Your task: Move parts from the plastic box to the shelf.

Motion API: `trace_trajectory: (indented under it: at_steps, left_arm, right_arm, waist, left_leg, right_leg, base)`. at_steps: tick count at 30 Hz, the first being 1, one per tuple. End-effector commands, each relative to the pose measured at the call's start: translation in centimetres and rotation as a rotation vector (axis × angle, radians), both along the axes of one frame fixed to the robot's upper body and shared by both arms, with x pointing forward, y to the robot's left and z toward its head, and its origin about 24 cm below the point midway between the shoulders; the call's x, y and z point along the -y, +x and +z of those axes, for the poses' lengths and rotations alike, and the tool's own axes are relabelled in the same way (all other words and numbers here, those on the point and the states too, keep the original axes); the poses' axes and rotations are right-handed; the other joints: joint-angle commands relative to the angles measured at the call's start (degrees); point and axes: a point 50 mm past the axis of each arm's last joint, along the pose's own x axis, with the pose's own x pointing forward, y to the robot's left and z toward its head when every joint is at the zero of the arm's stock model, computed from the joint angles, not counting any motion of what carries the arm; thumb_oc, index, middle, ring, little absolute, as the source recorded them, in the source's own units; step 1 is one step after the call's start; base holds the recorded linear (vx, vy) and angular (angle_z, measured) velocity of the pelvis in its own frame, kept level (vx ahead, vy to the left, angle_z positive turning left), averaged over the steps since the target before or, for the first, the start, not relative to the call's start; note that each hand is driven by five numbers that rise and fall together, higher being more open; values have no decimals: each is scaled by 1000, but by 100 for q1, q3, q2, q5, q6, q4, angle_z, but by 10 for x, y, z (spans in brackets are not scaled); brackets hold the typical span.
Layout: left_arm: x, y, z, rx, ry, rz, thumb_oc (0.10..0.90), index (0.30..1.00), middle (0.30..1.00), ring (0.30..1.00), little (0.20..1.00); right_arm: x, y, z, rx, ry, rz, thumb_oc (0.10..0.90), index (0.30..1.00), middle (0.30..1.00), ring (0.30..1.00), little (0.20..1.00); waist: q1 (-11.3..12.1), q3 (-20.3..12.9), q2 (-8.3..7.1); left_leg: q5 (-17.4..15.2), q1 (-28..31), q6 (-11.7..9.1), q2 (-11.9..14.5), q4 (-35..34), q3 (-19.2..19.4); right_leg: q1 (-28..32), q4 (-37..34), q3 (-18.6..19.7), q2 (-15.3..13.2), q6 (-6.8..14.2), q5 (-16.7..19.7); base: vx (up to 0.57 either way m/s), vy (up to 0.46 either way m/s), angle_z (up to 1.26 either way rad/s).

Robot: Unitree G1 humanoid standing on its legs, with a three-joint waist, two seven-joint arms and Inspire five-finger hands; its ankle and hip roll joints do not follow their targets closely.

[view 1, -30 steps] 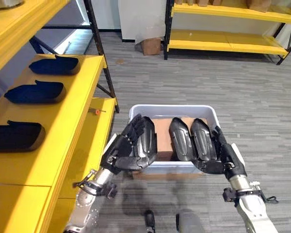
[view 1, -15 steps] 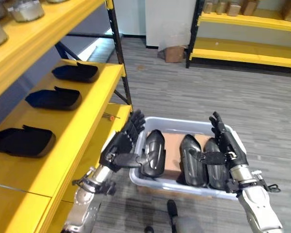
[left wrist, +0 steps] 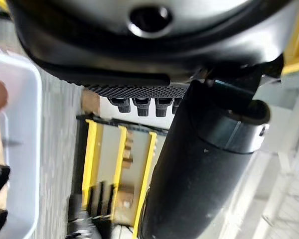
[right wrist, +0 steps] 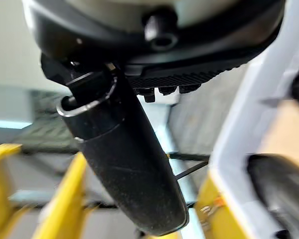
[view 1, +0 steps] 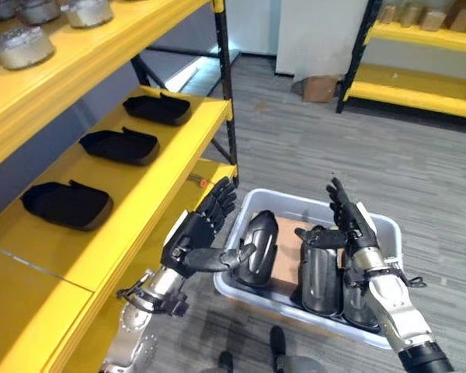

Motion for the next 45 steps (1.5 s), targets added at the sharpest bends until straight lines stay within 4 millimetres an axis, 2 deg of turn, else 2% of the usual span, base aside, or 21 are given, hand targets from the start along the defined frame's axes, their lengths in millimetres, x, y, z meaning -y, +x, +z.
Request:
trace_trajectory:
  at_steps: [1,7,10,13,21,28,36,41,45]
  left_arm:
    - [7,8,52,260,-97,-28,900,1000,1000,1000,1000]
    - [17,10,57,296,-120,-25,900,1000,1000,1000,1000]
    - [18,7,54,270,-183,-9,900,1000,1000,1000,1000]
    - [23,7,54,281,-191,-8,900,1000,1000,1000,1000]
    - [30,8,58,289,-198,-26,900,1000,1000,1000,1000]
    - [32,10,59,287,-198,-34,900,1000,1000,1000,1000]
    - [36,14,64,291,-196,-69,900,1000,1000,1000,1000]
    - [39,18,65,290,-198,-97,900,1000,1000,1000,1000]
    - [42,22,66,297,-191,-125,900,1000,1000,1000,1000]
  right_arm:
    - [5,20,55,239,51,-116,900,1000,1000,1000,1000]
    - [-8,19,51,223,70,-114,900,1000,1000,1000,1000]
    - [-8,4,32,181,78,-234,900,1000,1000,1000,1000]
    - [-13,3,25,149,79,-240,900,1000,1000,1000,1000]
    - [-18,12,36,185,20,-200,900,1000,1000,1000,1000]
    - [-12,20,30,128,23,-199,900,1000,1000,1000,1000]
    - [-4,45,50,173,-186,-198,900,1000,1000,1000,1000]
    - [1,62,56,164,-447,-205,900,1000,1000,1000,1000]
    - [8,78,65,150,-587,-230,900,1000,1000,1000,1000]
  waist:
    - [-131,84,62]
    - [-249,463,178]
    - [-392,614,204]
    - [-439,721,241]
    - [-425,933,341]
    - [-389,1109,427]
    - [-239,1311,587]
    - [-127,1397,675]
    - [-34,1458,734]
  left_leg:
    - [-161,-434,53,96,179,-101]
    - [-112,-801,82,19,268,-20]
    - [-106,-865,97,-8,287,94]
    - [-114,-923,113,-37,324,148]
    - [-94,-1063,115,-95,350,212]
    - [-80,-1231,131,-124,447,241]
    - [-29,-1468,135,-196,553,130]
    - [-4,-1598,136,-237,619,86]
    - [27,-1701,137,-248,636,62]
  right_leg:
    - [-41,1063,101,-169,247,-1272]
    - [-411,1202,211,-178,193,-1283]
    - [-507,1231,288,-176,190,-1269]
    - [-553,1212,348,-183,171,-1251]
    - [-662,1226,362,-201,137,-1267]
    - [-819,1369,311,-217,93,-1330]
    - [-1012,1557,225,-211,24,-1411]
    - [-1138,1675,151,-229,-6,-1456]
    - [-1222,1722,94,-239,-25,-1473]
  base:
    - [-185,97,1]
    - [-130,84,-4]
    - [-33,72,-7]
    - [-23,37,-16]
    - [-12,8,-2]
    - [-28,7,-5]
    - [-38,-21,2]
    - [-22,-17,6]
    - [-50,-35,6]
